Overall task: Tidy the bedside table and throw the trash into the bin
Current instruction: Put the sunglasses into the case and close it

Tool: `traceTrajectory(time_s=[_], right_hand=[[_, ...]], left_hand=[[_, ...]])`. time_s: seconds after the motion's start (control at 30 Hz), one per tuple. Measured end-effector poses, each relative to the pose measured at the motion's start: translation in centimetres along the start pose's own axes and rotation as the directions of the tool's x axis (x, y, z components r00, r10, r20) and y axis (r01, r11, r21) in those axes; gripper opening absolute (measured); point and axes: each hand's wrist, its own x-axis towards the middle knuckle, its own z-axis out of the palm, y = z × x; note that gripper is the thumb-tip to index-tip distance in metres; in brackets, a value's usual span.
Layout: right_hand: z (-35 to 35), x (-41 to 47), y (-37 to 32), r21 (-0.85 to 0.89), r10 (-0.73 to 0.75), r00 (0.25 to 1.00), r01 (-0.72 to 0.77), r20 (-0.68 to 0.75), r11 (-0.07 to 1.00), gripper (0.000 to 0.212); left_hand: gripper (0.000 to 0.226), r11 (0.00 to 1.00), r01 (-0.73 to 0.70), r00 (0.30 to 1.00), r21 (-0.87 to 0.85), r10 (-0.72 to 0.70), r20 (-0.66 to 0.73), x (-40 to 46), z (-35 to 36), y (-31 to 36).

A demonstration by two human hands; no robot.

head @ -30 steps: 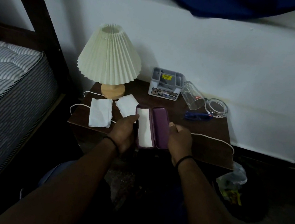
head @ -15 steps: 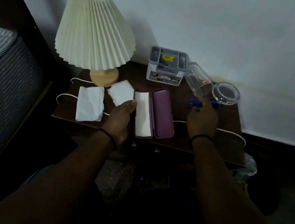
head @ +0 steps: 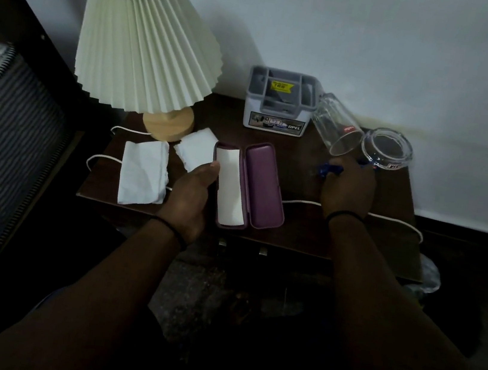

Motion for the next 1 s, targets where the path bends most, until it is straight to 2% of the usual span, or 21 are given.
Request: traceTrajectory(time_s=[0.13,0.3,0.43,0.53,0.6,0.7,0.77,0.8,0.83,0.9,1.0], right_hand=[[-0.6,-0.2,0.1,-0.003,-0.001,1.0,0.0,-0.03,1.0,0.03],[-1.2,-0.2,0.5,-0.08,-0.086,0.992,0.078,-0.094,0.994,0.03],[-2.7,-1.4,0.3,0.03,-0.123,0.975,0.131,-0.186,0.991,0.031],[-4.2,-3.2,-1.2,0.319,0.02,0.969,0.061,-0.245,0.946,0.025],[-5.3,-4.3,-2.5,0.526,0.163,0.959,-0.018,-0.232,0.851,0.023],[-6.2,-5.3,-3.8,0.745,0.288,0.943,-0.07,-0.168,0.663,0.025],[-6.7,-6.0,-4.2,0.855,0.347,0.936,-0.127,-0.065,0.503,0.024],[-7.1,-6.6,-4.5,0.897,0.363,0.931,-0.198,0.045,0.396,0.022],[-7.3,-7.3,-4.6,0.915,0.361,0.917,-0.283,0.171,0.286,0.022],[-8.0,-8.8,-4.8,0.894,0.304,0.877,-0.427,0.373,0.134,0.02],[-8.5,-10.2,-4.6,0.838,0.239,0.81,-0.544,0.535,-0.032,0.015]], left_hand=[[0.038,1.0,-0.001,1.0,-0.008,0.001,0.008,-0.2,0.0,0.1],[0.03,1.0,-0.015,1.0,-0.022,0.016,0.008,-0.5,0.3,0.3],[0.03,1.0,-0.017,1.0,-0.009,0.017,-0.019,-0.4,0.3,0.3],[0.029,0.999,-0.038,0.999,-0.016,0.037,-0.026,-0.7,0.7,0.6],[0.027,0.997,-0.062,0.998,-0.036,0.061,-0.023,-1.2,1.0,0.8],[0.027,0.996,-0.079,0.996,-0.034,0.078,-0.03,-2.4,0.9,1.0],[0.03,0.997,-0.081,0.995,-0.018,0.08,-0.06,-3.4,0.6,1.1],[0.03,0.996,-0.09,0.993,-0.002,0.089,-0.071,-3.8,0.6,1.2],[0.028,0.995,-0.101,0.992,0.018,0.102,-0.077,-4.3,0.5,1.3],[0.028,0.993,-0.111,0.991,0.046,0.115,-0.075,-5.1,0.3,1.4],[0.032,0.991,-0.113,0.99,0.076,0.119,-0.082,-5.8,0.0,1.5]])
